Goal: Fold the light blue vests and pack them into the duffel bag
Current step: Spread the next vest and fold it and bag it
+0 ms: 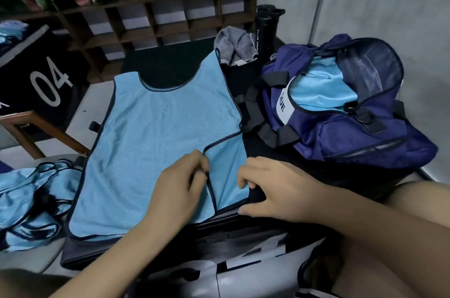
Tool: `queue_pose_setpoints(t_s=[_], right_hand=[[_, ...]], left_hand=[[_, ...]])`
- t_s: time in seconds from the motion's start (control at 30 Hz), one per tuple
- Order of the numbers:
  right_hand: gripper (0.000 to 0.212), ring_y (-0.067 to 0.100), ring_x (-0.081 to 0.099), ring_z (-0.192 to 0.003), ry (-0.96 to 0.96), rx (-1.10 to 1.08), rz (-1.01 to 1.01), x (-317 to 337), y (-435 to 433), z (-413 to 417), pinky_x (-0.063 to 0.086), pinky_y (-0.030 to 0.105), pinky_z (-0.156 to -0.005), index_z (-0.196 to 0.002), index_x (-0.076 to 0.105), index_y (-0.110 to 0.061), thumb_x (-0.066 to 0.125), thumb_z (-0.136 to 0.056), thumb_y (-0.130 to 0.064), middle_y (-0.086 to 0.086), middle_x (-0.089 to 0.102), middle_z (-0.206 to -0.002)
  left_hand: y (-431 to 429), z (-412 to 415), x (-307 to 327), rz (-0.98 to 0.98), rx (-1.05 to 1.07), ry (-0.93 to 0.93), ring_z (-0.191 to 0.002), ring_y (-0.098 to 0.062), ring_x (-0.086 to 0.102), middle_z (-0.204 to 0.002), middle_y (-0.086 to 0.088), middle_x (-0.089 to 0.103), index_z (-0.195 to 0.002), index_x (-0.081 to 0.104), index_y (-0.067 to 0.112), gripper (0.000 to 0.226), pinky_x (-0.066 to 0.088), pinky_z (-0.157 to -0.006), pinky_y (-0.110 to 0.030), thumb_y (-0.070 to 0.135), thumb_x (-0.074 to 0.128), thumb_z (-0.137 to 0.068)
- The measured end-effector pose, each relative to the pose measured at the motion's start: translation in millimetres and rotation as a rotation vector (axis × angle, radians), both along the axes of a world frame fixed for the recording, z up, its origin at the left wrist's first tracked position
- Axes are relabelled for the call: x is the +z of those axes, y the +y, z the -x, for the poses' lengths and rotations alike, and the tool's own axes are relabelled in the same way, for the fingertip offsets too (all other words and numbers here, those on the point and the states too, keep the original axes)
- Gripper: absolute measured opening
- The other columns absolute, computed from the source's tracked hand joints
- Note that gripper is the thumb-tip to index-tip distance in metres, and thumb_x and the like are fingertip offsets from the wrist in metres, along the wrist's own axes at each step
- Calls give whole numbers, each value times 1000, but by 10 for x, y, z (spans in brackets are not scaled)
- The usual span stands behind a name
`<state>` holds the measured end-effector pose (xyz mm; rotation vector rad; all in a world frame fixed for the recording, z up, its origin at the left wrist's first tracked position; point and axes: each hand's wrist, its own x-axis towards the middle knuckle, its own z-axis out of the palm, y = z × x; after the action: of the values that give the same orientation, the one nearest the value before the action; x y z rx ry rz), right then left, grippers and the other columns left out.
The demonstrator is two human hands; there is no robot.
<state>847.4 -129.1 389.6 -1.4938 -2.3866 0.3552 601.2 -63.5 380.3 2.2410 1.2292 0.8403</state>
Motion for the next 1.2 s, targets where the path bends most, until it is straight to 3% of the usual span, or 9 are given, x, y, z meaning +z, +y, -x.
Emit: queue_pose_setpoints(t_s=[0.1, 0.2, 0.33, 0.5, 0.7, 0.87, 1.0, 1.2], right_hand=[[32, 10, 46, -88, -36, 18, -78, -63, 4, 46, 49, 35, -80, -102, 56, -29, 65, -93, -59, -13, 47, -92], [28, 16, 47, -83, -95, 19, -206, -119, -9, 106, 47, 36, -76, -97, 57, -23, 62, -94, -51, -8, 46, -92], [22, 22, 47, -79, -178, 18, -343, -169, -46, 216, 42, 38, -72, -91, 53, -19, 59, -96, -40, -1, 48, -93], [14, 26, 45, -77, -236, -28, -442, -179, -27, 287, 41, 42, -70, -89, 51, -17, 59, -95, -27, 4, 47, -90], [29, 22, 45, -79, -133, -124, -408, -194, 30, 338, 40, 37, -70, -91, 54, -17, 65, -92, -44, 1, 44, -92], [18, 27, 48, -80, -126, -179, -417, -169, 97, 284, 46, 43, -71, -90, 55, -14, 68, -87, -27, 4, 47, -93], [16, 28, 49, -80, -144, -201, -446, -147, 93, 188, 44, 40, -70, -92, 55, -11, 70, -85, -15, 6, 49, -94], [5, 29, 47, -81, -215, -119, -526, -99, -33, -27, 42, 42, -73, -90, 60, -9, 61, -91, -4, 8, 54, -97]], left_hand=[[-97, 4, -37, -9, -73, 37, -74, -10, 59, -86, 14, 59, -85, 68, 32, 21, 42, -69, -20, 15, 59, -92], [-227, -1, -64, -5, -105, 78, -77, -8, 60, -92, 17, 58, -88, 65, 35, 2, 47, -71, -23, 37, 64, -88], [-313, 0, -142, -77, -133, 214, -81, -4, 54, -95, 18, 51, -96, 61, 35, 30, 46, -67, -21, 57, 70, -78], [-280, -27, -135, -178, -130, 255, -74, -4, 43, -88, 15, 47, -87, 58, 32, 15, 44, -58, -28, 46, 62, -82], [-302, 3, -95, -87, -128, 113, -69, -12, 54, -86, 11, 52, -82, 57, 33, 11, 49, -61, -36, 40, 65, -82], [-307, 35, -60, -59, -106, 67, -71, -14, 56, -86, 11, 53, -79, 56, 34, 10, 51, -65, -36, 37, 65, -80], [-305, 49, -58, -45, -91, 51, -71, -16, 55, -86, 10, 53, -79, 56, 32, 11, 50, -66, -36, 34, 68, -80], [-326, 39, -62, -34, -114, 53, -74, -15, 56, -88, 9, 54, -81, 58, 32, 10, 51, -66, -38, 30, 68, -79]])
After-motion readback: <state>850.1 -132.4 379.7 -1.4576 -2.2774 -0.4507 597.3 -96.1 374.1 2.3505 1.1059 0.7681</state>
